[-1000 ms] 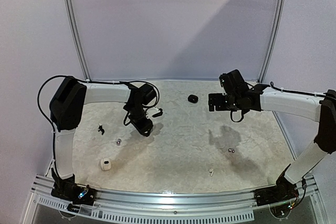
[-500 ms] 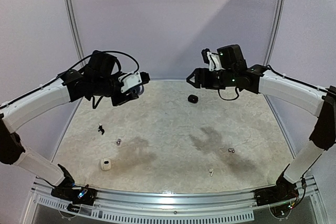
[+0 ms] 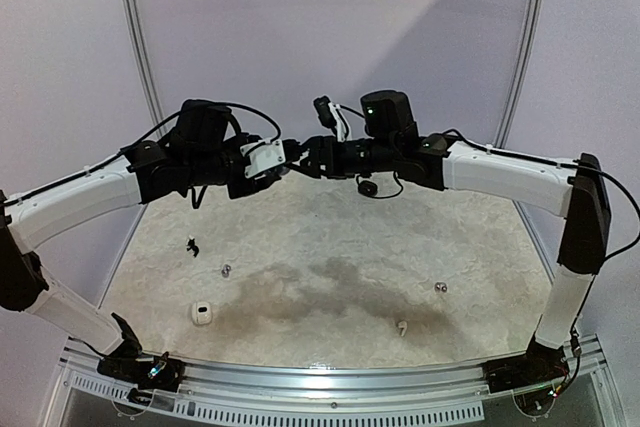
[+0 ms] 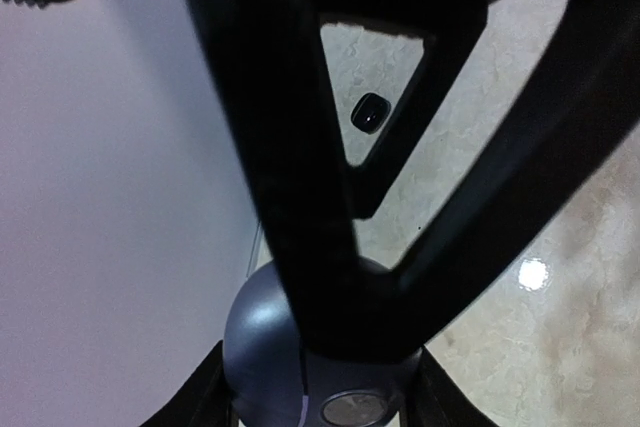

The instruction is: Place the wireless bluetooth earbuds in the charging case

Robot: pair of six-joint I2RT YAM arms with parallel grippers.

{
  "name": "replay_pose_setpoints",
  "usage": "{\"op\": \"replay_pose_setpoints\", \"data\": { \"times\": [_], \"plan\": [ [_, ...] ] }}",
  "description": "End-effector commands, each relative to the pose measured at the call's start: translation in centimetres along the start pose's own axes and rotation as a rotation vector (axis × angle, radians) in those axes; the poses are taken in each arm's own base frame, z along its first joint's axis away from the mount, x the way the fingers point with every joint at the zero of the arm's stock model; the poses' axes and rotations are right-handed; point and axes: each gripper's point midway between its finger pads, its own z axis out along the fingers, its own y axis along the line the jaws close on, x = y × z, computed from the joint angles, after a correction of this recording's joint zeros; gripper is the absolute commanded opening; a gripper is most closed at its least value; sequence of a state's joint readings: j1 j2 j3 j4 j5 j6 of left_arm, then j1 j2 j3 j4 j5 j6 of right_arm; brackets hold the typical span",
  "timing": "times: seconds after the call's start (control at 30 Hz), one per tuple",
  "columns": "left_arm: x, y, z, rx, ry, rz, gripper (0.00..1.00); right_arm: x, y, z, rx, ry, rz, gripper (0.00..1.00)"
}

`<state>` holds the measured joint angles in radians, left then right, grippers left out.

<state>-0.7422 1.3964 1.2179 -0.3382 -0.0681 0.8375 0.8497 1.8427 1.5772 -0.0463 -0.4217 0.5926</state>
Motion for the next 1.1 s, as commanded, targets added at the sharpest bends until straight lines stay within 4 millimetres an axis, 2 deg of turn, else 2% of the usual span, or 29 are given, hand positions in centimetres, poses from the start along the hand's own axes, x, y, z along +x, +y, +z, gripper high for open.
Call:
{"op": "replay_pose_setpoints", "data": {
  "times": [0.0,0.13,0.33,0.43,0.47,0.5,0.6,0.63,0.67,0.73,0.8,0.93,1.0,1.07],
  "plan": [
    [-0.8,-0.6,-0.1,0.0,-0.025,0.014,0.0,-1.3,1.3,1.4,-0.077,-0.03,0.006,0.56],
    [-1.0,-0.5,-0.2,-0.003,-0.028,0.008,0.0,-1.0,1.1,2.7,-0.082,-0.012,0.003,0.46],
    [-1.0,-0.2,-0.5,-0.021,-0.028,-0.002,0.0,-0.4,0.7,3.1,-0.077,0.009,0.008,0.13],
    [-1.1,0.2,-0.7,-0.037,-0.03,-0.019,0.0,0.3,0.5,2.8,-0.058,0.04,0.001,0.01],
    [-1.2,0.3,-0.9,-0.04,-0.031,-0.03,0.03,0.3,0.4,2.7,-0.051,0.045,-0.006,0.0],
    [-1.2,0.3,-1.0,-0.04,-0.032,-0.047,0.16,0.3,0.6,2.4,-0.048,0.048,-0.014,0.0],
    [-1.1,0.3,-1.5,-0.027,-0.029,-0.105,0.8,-0.1,1.2,1.5,-0.046,0.047,-0.052,0.0],
    [-1.0,0.1,-1.8,-0.018,-0.027,-0.131,0.95,-0.3,1.3,1.2,-0.043,0.044,-0.069,0.0],
    [-1.0,0.0,-2.1,-0.008,-0.027,-0.165,0.98,-0.7,1.5,0.7,-0.042,0.037,-0.081,0.0],
    [-0.9,-0.4,-3.1,0.028,-0.024,-0.248,0.99,-1.6,2.0,-0.4,-0.038,0.018,-0.104,0.0],
    [-1.3,-1.6,-4.5,0.124,-0.063,-0.322,0.99,-2.4,2.5,-1.5,-0.041,-0.003,-0.139,0.0],
    [-2.5,-3.2,-8.0,0.293,-0.198,-0.502,0.99,-4.4,5.5,-4.6,-0.082,-0.067,-0.269,0.0],
    [-3.6,-3.2,-9.6,0.354,-0.299,-0.598,0.99,-5.1,6.8,-5.9,-0.101,-0.098,-0.339,0.0],
    [-4.9,-2.4,-10.9,0.379,-0.419,-0.682,0.99,-5.7,8.6,-7.3,-0.145,-0.137,-0.416,0.0]
  ]
}}
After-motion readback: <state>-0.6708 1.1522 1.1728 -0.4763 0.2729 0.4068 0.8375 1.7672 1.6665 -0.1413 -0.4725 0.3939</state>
